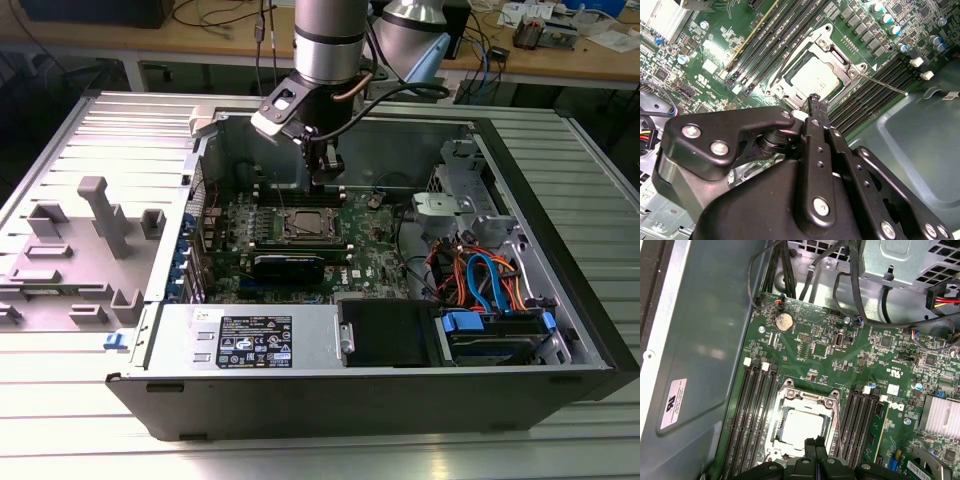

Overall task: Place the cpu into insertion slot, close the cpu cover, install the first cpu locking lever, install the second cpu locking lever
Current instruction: 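Install the first cpu locking lever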

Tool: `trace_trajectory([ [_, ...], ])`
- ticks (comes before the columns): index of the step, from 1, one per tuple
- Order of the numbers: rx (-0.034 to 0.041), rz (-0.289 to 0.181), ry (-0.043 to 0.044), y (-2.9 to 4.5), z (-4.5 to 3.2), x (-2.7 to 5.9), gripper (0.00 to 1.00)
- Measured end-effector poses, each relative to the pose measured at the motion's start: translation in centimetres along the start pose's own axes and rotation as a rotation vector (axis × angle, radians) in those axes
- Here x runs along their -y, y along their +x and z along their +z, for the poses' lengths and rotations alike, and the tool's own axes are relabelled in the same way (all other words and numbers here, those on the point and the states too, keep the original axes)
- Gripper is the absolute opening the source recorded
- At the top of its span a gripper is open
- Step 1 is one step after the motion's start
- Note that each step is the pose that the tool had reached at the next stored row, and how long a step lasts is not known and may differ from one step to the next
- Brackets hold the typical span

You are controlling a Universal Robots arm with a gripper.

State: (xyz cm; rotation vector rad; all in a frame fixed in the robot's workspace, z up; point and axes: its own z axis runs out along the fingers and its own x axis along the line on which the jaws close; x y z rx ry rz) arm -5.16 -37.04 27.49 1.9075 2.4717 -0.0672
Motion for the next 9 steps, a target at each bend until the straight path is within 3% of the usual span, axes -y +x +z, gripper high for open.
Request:
trace_trajectory([
  [9,0.0018,-0.092,-0.0038,0.0,0.0,0.0,0.11],
])
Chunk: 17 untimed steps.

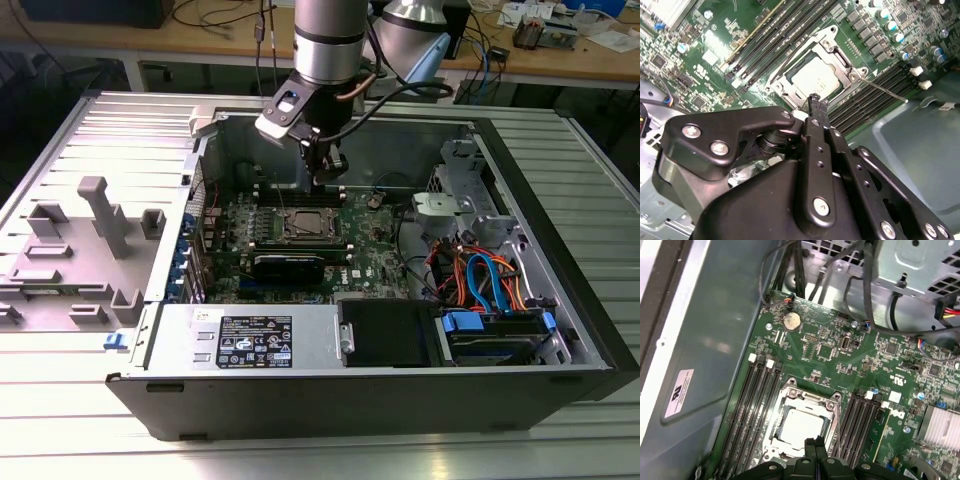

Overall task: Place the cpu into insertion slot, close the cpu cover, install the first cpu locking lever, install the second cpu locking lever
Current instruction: 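Install the first cpu locking lever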

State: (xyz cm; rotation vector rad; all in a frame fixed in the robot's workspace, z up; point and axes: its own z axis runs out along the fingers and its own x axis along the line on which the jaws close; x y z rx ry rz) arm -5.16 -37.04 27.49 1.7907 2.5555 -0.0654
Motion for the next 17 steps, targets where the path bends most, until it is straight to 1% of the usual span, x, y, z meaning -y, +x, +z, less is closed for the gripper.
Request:
trace_trajectory([
  [2,0.0007,-0.035,-0.0015,0.0,0.0,0.0,0.11],
  [4,0.0013,-0.054,-0.0021,0.0,-0.01,0.02,0.11],
  [12,0.0015,-0.063,-0.0026,0.11,0.0,0.33,0.11],
  [17,0.0015,-0.064,-0.0026,0.12,0.0,0.35,0.11],
])
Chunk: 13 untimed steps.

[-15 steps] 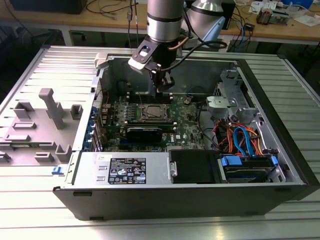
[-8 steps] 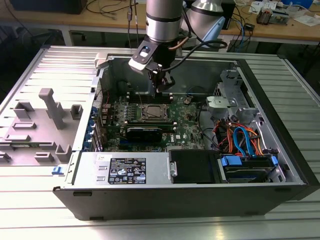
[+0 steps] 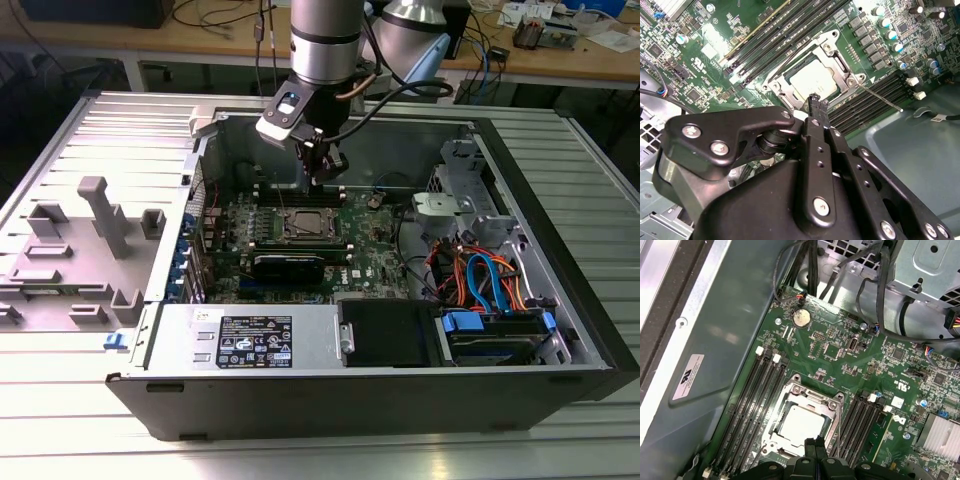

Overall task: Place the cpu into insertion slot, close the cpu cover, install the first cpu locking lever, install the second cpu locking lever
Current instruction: 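Install the first cpu locking lever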

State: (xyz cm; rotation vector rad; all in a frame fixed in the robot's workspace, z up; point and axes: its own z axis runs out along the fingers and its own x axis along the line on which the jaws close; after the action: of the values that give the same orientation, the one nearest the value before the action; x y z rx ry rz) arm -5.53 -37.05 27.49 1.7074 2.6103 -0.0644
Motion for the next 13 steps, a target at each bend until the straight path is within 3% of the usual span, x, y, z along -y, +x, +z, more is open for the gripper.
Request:
trace_trajectory([
  [13,0.0001,-0.006,-0.0004,0.04,0.01,0.07,0.11],
])
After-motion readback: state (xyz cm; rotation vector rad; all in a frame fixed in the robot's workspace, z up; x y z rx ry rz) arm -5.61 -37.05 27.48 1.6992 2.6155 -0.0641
